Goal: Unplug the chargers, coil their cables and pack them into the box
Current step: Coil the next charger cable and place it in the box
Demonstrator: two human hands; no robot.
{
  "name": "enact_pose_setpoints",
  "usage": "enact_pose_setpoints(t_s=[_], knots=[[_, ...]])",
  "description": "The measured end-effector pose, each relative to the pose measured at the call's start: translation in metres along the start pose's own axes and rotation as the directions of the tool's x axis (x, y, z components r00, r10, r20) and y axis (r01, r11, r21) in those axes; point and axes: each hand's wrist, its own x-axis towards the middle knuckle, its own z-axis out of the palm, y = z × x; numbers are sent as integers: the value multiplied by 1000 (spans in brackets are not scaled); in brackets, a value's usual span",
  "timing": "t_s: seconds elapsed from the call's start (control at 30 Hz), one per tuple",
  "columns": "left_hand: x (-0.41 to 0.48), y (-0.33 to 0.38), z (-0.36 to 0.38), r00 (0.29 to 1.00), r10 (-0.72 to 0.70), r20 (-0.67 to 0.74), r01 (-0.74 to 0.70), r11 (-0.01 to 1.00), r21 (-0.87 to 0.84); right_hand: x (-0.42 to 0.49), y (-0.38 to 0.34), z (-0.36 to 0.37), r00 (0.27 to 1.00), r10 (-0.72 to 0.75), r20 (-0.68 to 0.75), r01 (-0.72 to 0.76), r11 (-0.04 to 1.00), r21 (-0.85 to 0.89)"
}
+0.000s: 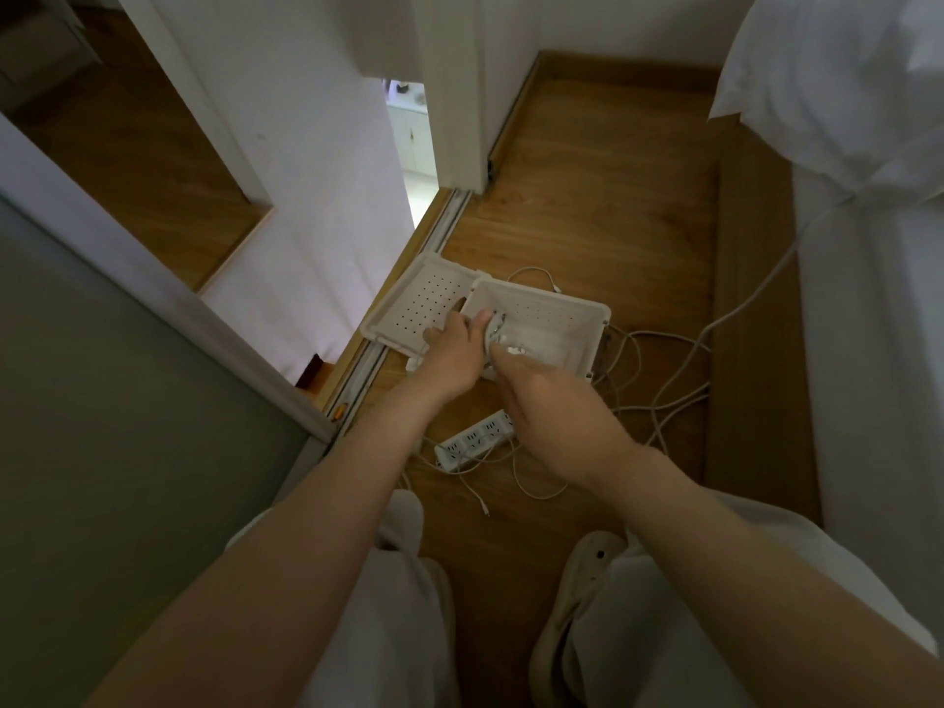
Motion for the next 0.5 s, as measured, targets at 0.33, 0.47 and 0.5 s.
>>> enact_pose_setpoints(t_s=[0.33, 0.47, 0.5], knots=[[3, 6, -19, 977, -135, 166, 214, 603, -769, 2, -1, 14, 999, -12, 51, 14, 999, -44], [4, 5, -25, 970, -102, 220, 243, 420, -875, 3, 0, 16, 999, 11, 54, -16, 995, 99], [4, 5, -25, 965, -89, 245, 260, 376, -889, 4, 2, 15, 998, 40, 52, -48, 987, 153]])
